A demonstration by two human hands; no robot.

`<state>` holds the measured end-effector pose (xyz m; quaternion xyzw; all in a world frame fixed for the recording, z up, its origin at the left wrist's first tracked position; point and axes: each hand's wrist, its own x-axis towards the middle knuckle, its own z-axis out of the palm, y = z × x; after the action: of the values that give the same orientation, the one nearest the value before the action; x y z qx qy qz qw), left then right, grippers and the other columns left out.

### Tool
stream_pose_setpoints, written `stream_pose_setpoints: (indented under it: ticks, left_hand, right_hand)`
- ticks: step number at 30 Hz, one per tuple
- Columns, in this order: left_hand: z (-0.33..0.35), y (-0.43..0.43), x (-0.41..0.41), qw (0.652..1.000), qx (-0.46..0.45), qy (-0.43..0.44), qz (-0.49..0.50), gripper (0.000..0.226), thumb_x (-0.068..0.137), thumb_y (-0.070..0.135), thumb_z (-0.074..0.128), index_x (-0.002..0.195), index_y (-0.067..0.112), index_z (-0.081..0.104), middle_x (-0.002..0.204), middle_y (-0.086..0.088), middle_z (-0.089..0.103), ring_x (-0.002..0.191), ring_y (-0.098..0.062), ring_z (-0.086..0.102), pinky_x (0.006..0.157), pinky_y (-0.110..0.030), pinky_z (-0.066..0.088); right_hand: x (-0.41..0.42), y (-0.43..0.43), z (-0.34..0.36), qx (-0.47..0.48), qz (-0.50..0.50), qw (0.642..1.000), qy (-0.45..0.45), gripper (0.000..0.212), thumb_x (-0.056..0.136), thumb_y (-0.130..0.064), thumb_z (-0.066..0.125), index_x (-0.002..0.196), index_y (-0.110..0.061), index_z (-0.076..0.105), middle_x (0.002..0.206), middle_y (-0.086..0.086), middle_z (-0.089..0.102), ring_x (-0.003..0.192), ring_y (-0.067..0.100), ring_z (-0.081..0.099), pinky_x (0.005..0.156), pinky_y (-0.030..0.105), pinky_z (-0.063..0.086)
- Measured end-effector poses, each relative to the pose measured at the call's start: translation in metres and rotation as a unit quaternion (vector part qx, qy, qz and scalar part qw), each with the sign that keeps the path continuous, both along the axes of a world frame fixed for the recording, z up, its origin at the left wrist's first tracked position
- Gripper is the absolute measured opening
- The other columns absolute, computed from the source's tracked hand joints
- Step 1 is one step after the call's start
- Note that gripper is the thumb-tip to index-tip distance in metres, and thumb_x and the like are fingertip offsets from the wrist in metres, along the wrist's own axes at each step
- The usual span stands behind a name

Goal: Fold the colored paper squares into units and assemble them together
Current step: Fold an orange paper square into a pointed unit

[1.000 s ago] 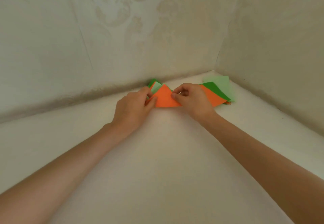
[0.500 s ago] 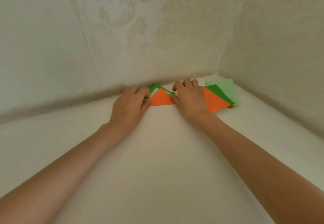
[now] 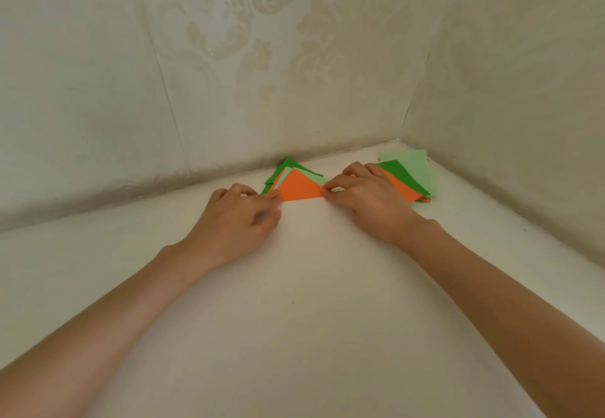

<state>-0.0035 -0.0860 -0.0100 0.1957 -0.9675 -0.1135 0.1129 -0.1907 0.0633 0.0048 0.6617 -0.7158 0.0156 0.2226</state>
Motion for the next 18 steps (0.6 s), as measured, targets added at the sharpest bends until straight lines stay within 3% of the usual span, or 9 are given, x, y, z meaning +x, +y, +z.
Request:
stream_pose_setpoints:
  ticks: [3, 4, 7, 10, 12, 15, 18]
  left_hand:
    - [-0.001, -0.001, 0.003, 0.996, 0.079, -0.030, 0.011, 0.041, 0.101, 0.039, 0.027, 0.141, 0.040, 0.035, 0.143, 0.031, 0.027, 0.143, -0.013, 0.016, 0.112, -0.027, 0.008]
    - [0.000, 0.000, 0.005, 0.996, 0.071, -0.052, 0.009, 0.041, 0.102, 0.037, 0.026, 0.143, 0.042, 0.029, 0.146, 0.031, 0.019, 0.145, -0.013, 0.007, 0.114, -0.030, 0.002]
    - [-0.002, 0.007, 0.010, 0.995, -0.015, -0.099, 0.006, 0.058, 0.094, 0.061, 0.008, 0.148, 0.041, 0.011, 0.151, 0.028, 0.004, 0.145, -0.011, -0.009, 0.115, -0.036, -0.008]
    - [-0.002, 0.018, 0.007, 0.997, -0.025, -0.068, 0.010, 0.055, 0.097, 0.055, 0.016, 0.148, 0.036, 0.020, 0.155, 0.023, 0.010, 0.145, -0.009, -0.006, 0.115, -0.037, -0.007]
    - [0.001, 0.023, 0.002, 0.998, -0.019, -0.051, 0.007, 0.050, 0.099, 0.049, 0.022, 0.146, 0.033, 0.029, 0.155, 0.021, 0.017, 0.145, -0.009, -0.001, 0.115, -0.037, -0.005]
    - [0.001, 0.027, -0.004, 0.999, -0.021, -0.032, 0.004, 0.048, 0.099, 0.047, 0.027, 0.142, 0.029, 0.037, 0.153, 0.017, 0.026, 0.145, -0.010, 0.005, 0.115, -0.039, -0.001]
    - [0.002, 0.029, -0.012, 0.999, -0.039, 0.002, 0.007, 0.043, 0.099, 0.042, 0.032, 0.137, 0.025, 0.044, 0.150, 0.013, 0.033, 0.144, -0.010, 0.011, 0.114, -0.037, 0.001]
  right_hand:
    - [0.005, 0.000, 0.001, 0.018, -0.037, 0.997, -0.070, 0.053, 0.073, 0.004, 0.037, 0.110, -0.015, 0.070, 0.112, 0.002, 0.068, 0.102, 0.034, 0.054, 0.087, 0.039, 0.032]
    - [0.007, 0.000, 0.002, 0.030, -0.056, 0.995, -0.072, 0.053, 0.080, 0.004, 0.038, 0.120, -0.018, 0.065, 0.122, -0.001, 0.062, 0.111, 0.031, 0.048, 0.091, 0.036, 0.024]
    - [0.014, -0.001, 0.006, 0.061, -0.092, 0.988, -0.110, 0.054, 0.088, 0.001, 0.039, 0.132, -0.026, 0.053, 0.136, -0.010, 0.051, 0.122, 0.021, 0.036, 0.092, 0.028, 0.015]
    - [0.015, 0.003, 0.018, -0.031, -0.142, 0.954, -0.263, 0.056, 0.087, 0.004, 0.039, 0.134, -0.022, 0.051, 0.138, -0.001, 0.051, 0.125, 0.023, 0.036, 0.102, 0.028, 0.023]
    - [0.007, 0.013, 0.026, -0.097, -0.214, 0.921, -0.311, 0.044, 0.093, -0.013, 0.047, 0.137, -0.018, 0.046, 0.141, 0.006, 0.046, 0.128, 0.026, 0.037, 0.105, 0.033, 0.027]
    - [0.004, 0.037, 0.026, -0.006, -0.314, 0.909, -0.274, 0.053, 0.091, -0.045, 0.052, 0.135, -0.015, 0.044, 0.138, 0.007, 0.047, 0.125, 0.026, 0.042, 0.102, 0.034, 0.032]
    - [0.010, 0.053, 0.016, 0.023, -0.333, 0.898, -0.287, 0.047, 0.092, -0.043, 0.050, 0.126, -0.010, 0.048, 0.124, 0.007, 0.055, 0.115, 0.027, 0.049, 0.096, 0.034, 0.034]
